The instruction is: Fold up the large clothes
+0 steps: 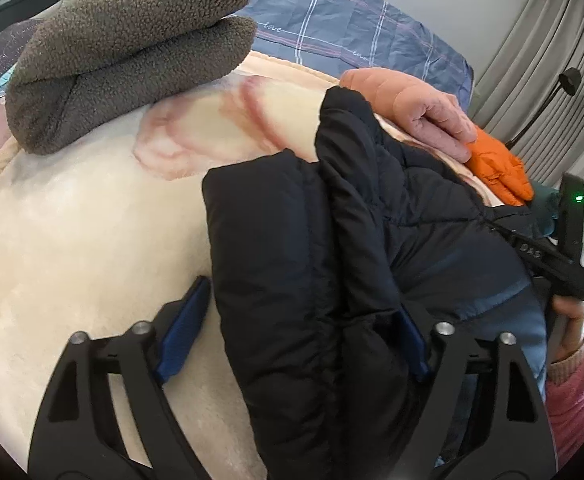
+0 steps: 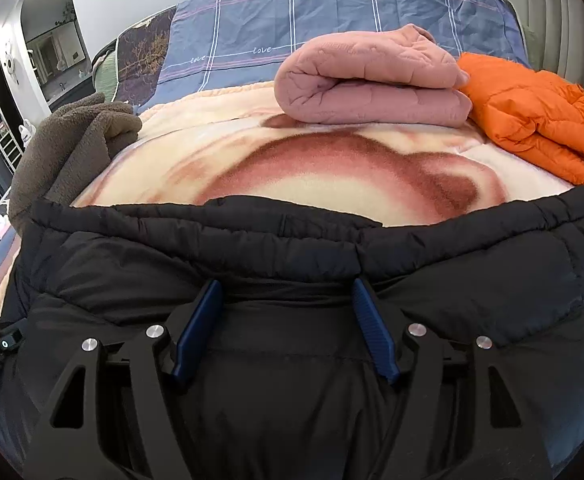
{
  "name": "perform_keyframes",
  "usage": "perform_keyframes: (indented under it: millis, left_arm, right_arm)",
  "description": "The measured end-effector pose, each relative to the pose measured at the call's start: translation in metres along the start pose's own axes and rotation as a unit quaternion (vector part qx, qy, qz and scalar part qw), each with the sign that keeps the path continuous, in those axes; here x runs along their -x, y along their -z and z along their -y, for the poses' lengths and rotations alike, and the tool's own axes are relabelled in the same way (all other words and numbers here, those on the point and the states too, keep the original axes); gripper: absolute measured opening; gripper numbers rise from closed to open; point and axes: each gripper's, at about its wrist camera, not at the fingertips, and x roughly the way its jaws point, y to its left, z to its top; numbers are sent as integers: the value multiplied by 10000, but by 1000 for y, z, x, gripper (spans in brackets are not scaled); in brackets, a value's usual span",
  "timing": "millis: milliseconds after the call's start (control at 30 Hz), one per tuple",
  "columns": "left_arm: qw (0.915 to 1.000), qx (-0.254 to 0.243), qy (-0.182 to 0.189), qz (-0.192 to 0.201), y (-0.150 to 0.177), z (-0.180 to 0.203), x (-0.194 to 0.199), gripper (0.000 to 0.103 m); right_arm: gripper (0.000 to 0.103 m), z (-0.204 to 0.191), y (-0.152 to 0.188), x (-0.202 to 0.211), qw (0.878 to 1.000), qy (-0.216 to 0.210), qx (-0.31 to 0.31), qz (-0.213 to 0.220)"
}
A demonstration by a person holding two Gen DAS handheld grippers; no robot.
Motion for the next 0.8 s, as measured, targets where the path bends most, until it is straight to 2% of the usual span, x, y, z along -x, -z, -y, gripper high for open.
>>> perform_keyframes:
  millis: [33, 67, 100, 200, 300, 400, 467, 533, 600, 667, 700, 800]
  left_arm:
    - [10000, -35, 87, 35, 0, 2, 1, 72]
    - [9997, -75, 241, 48, 0, 4, 3, 51]
    - [9987, -119, 491, 51, 0, 7, 4, 39]
    - [9978, -564, 332, 111, -4, 28, 9, 26]
    - [9969, -690, 344, 141, -13, 41, 22, 21]
    - [9949, -720, 637, 297, -29, 53, 46, 20]
    - [9918, -930, 787, 395, -39, 68, 62, 19]
    - [9863, -1389, 788, 423, -45, 94, 76, 20]
    - [9803, -1858, 554, 383, -45, 117, 79, 24]
    - [9745, -2214, 61, 365, -43, 134, 74, 35]
    - [9732, -2269, -134, 359, -43, 137, 68, 42]
    - [9743, -2185, -512, 185, -37, 128, 52, 54]
  right_arm:
    - [68, 0, 0, -1, 10000, 13, 11, 6]
    - [68, 0, 0, -2, 10000, 23, 15, 13]
    - [68, 0, 0, -2, 10000, 25, 20, 17]
    - [69, 1, 1, -2, 10000, -2, 1, 34]
    - [69, 3, 1, -2, 10000, -53, -28, 49]
    - [70, 5, 2, -1, 9998, -153, -74, 74]
    - [70, 7, 2, -1, 9995, -265, -123, 97]
    - [70, 9, 2, 0, 9991, -361, -179, 112]
    - [70, 11, 2, 0, 9988, -429, -226, 119]
    - [70, 12, 3, 1, 9984, -482, -254, 132]
    - [70, 12, 3, 1, 9983, -494, -261, 137]
    - [71, 14, 3, 1, 9979, -559, -285, 147]
